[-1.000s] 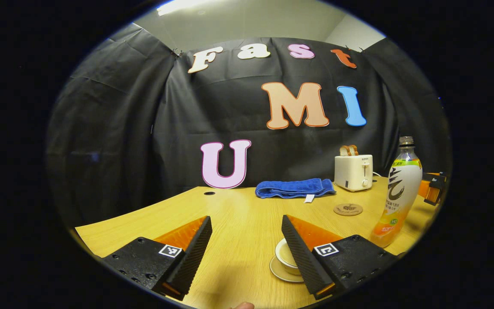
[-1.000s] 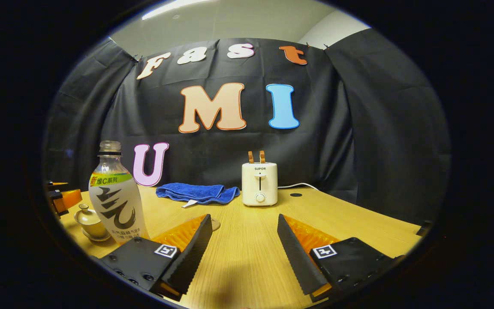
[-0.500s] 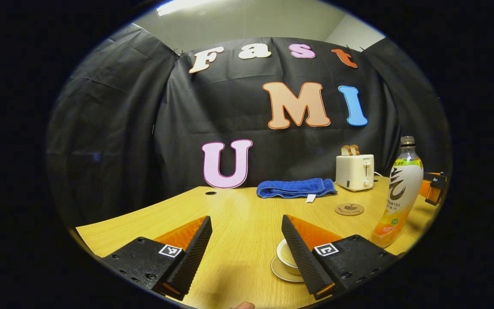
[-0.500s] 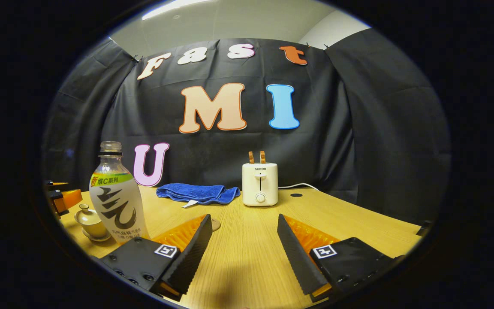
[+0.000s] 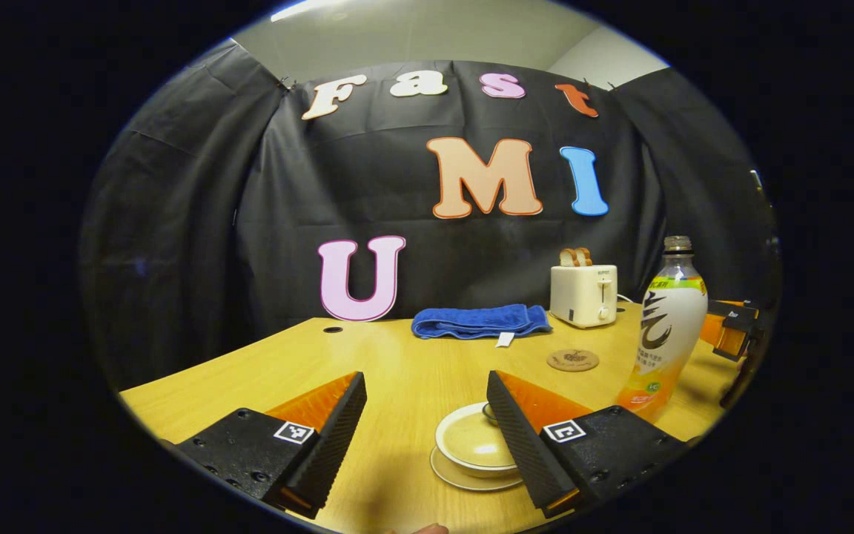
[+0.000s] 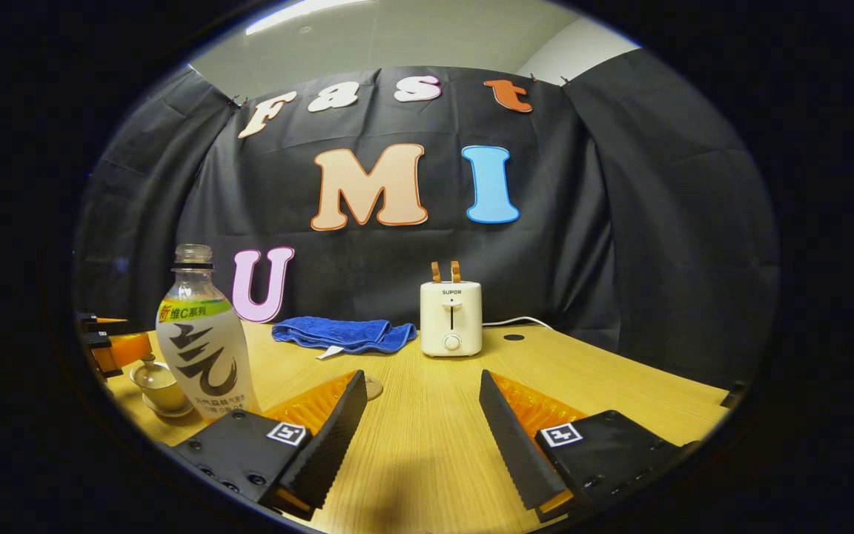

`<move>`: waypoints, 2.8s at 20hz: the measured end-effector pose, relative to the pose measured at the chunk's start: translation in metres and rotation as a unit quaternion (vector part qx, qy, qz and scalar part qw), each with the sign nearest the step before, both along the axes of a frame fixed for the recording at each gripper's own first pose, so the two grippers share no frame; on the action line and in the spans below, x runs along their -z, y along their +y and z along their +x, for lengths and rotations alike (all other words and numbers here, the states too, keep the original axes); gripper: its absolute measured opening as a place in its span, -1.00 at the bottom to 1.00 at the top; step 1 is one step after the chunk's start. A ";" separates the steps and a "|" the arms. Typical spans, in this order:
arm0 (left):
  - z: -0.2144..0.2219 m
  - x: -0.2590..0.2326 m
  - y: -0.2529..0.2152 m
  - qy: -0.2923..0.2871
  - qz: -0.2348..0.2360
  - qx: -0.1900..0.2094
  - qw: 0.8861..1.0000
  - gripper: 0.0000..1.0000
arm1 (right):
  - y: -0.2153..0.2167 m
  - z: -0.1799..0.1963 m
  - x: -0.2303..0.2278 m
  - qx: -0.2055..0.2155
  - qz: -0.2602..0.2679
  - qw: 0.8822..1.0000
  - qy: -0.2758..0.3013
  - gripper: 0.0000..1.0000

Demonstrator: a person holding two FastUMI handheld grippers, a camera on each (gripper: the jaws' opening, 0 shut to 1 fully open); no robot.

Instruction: Open the teacup lid with one hand, grasp the water bottle and pour water into the teacup with the other hand; after pouring, place the water bottle on the coaster and then close the teacup lid.

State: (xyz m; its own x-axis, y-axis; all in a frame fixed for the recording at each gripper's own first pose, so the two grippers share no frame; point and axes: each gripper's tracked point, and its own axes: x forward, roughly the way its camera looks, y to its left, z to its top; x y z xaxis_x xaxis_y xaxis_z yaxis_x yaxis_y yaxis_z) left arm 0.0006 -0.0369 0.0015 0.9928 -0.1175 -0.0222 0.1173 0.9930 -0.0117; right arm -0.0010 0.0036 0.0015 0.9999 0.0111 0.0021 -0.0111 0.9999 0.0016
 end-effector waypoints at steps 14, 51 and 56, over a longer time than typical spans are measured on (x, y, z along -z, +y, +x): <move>-0.001 0.031 -0.038 0.077 0.038 0.075 0.994 0.65 | 0.004 0.000 0.000 -0.010 0.000 1.000 0.000 0.95; -0.006 -0.007 -0.027 0.014 0.037 0.061 0.997 -0.54 | 0.075 -0.061 0.005 -0.141 -0.002 0.990 0.015 0.95; -0.008 -0.004 -0.024 0.018 0.033 0.060 0.998 -0.54 | 0.098 -0.074 0.006 -0.177 0.005 0.984 0.019 0.89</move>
State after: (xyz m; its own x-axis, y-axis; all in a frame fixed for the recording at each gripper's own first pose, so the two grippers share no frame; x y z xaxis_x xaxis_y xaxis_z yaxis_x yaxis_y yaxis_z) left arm -0.0077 -0.0611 0.0055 0.9702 -0.2320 -0.0691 0.2355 0.9708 0.0465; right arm -0.0749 0.1014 -0.0047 0.9330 0.3585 -0.0330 -0.3580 0.9335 0.0191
